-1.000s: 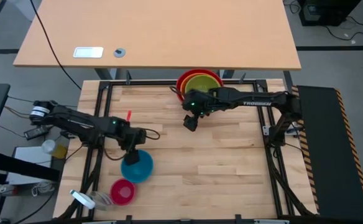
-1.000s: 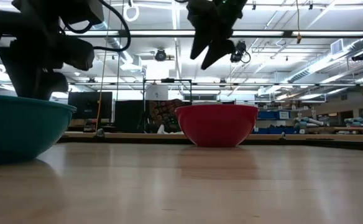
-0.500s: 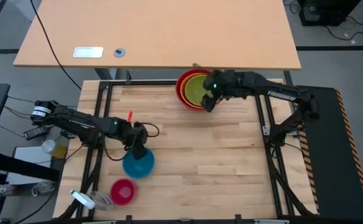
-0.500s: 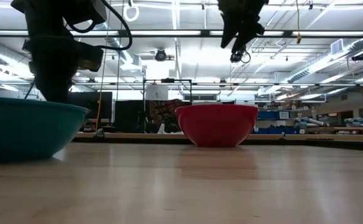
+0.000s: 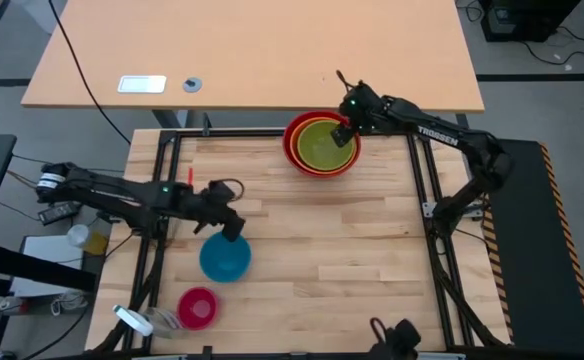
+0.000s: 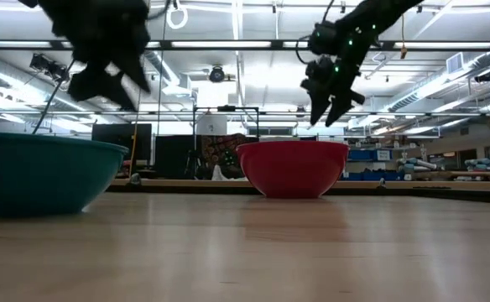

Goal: Nest bowls inside each other
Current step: Stack the green bowl on top of the orange bowl, then stack the blue bowl on top of the green bowl

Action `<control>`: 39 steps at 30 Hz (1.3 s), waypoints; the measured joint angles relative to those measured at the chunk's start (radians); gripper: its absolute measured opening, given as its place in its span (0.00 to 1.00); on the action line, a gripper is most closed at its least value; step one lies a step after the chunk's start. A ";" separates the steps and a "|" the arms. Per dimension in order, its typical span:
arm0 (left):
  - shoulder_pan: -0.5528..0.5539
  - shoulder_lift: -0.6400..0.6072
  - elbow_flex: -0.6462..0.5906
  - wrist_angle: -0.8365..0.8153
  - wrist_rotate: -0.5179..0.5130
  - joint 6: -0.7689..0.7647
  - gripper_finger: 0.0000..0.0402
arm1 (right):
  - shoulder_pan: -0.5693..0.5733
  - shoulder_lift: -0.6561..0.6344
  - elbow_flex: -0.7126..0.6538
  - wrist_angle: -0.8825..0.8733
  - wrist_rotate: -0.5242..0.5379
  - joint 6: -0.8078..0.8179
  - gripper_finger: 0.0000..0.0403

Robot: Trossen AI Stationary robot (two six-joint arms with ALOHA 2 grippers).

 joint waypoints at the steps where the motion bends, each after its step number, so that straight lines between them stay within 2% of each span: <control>1: 0.000 -0.016 0.000 0.045 -0.008 -0.001 0.57 | -0.016 0.012 0.000 -0.001 0.000 -0.008 0.66; 6: 0.000 -0.052 0.001 0.270 -0.051 -0.002 0.57 | -0.031 0.096 0.016 -0.020 -0.003 -0.062 0.63; 10: 0.001 -0.052 0.000 0.361 -0.051 0.013 0.57 | -0.022 0.145 0.039 -0.012 -0.011 -0.046 0.62; 20: -0.011 -0.051 0.000 0.467 -0.049 0.017 0.57 | -0.023 0.235 0.040 -0.018 0.018 -0.056 0.61; 24: -0.023 -0.051 0.000 0.468 -0.042 0.026 0.57 | -0.025 0.239 0.041 -0.020 -0.009 -0.063 0.61; 29: 0.004 -0.051 0.000 0.361 0.055 0.030 0.57 | -0.008 0.180 0.136 -0.103 -0.007 -0.052 0.61; 34: 0.085 -0.051 0.000 0.078 0.191 0.115 0.57 | 0.048 0.090 0.210 -0.135 0.017 -0.041 0.61; 39: 0.177 -0.046 0.000 -0.186 0.318 0.272 0.57 | 0.159 0.001 0.228 -0.131 -0.008 0.024 0.61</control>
